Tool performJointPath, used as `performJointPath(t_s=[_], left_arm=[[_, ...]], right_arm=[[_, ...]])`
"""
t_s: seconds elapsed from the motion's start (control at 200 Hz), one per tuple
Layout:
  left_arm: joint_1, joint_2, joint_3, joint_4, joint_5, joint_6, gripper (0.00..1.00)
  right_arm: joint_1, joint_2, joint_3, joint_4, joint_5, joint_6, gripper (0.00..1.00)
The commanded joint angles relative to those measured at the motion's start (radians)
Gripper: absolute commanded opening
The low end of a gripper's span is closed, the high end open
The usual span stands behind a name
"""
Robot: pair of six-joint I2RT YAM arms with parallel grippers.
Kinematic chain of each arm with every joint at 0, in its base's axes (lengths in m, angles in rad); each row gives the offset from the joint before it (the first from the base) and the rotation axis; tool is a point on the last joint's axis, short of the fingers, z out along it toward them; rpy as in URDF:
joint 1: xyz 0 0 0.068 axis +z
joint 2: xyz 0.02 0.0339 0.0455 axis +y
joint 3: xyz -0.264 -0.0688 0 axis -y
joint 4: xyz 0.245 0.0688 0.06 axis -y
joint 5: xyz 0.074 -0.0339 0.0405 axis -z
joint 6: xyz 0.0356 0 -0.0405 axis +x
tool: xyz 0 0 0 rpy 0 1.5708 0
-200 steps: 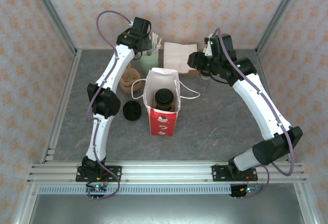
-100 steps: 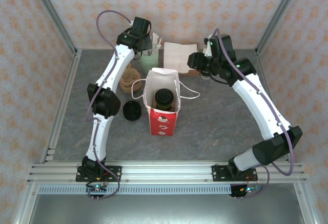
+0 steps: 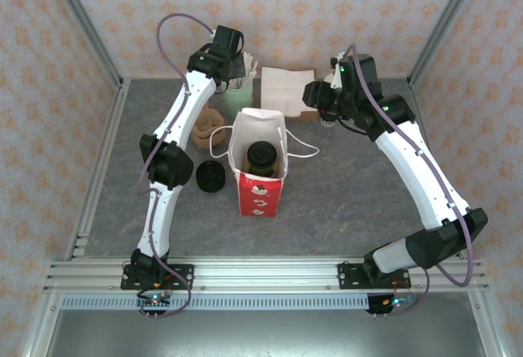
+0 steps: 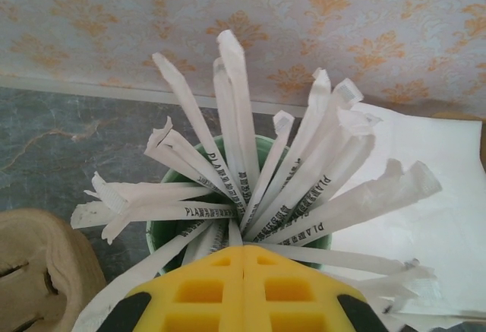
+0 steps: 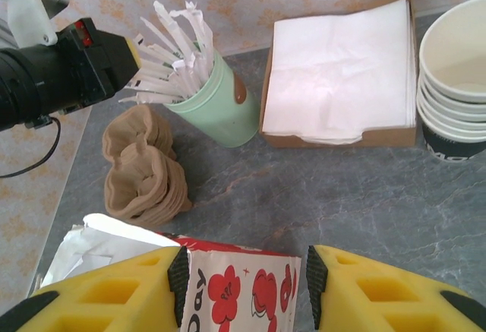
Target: Pack the takeout coffee
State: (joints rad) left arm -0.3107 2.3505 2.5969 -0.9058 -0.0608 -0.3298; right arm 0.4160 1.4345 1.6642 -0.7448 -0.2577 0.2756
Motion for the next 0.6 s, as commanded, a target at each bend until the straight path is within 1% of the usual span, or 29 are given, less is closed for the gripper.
performJointPath(t_s=[0.0, 0.375, 0.596], left_arm=[[-0.014, -0.116, 0.029, 0.012, 0.001, 0.047, 0.0], [-0.021, -0.228, 0.053, -0.016, 0.015, 0.086, 0.0], [-0.05, -0.352, 0.058, -0.051, 0.04, 0.131, 0.0]], right_arm=[[0.002, -0.019, -0.016, 0.045, 0.059, -0.019, 0.47], [0.002, -0.02, -0.023, 0.072, 0.072, -0.029, 0.47], [0.002, -0.02, -0.033, 0.086, 0.089, -0.036, 0.47]])
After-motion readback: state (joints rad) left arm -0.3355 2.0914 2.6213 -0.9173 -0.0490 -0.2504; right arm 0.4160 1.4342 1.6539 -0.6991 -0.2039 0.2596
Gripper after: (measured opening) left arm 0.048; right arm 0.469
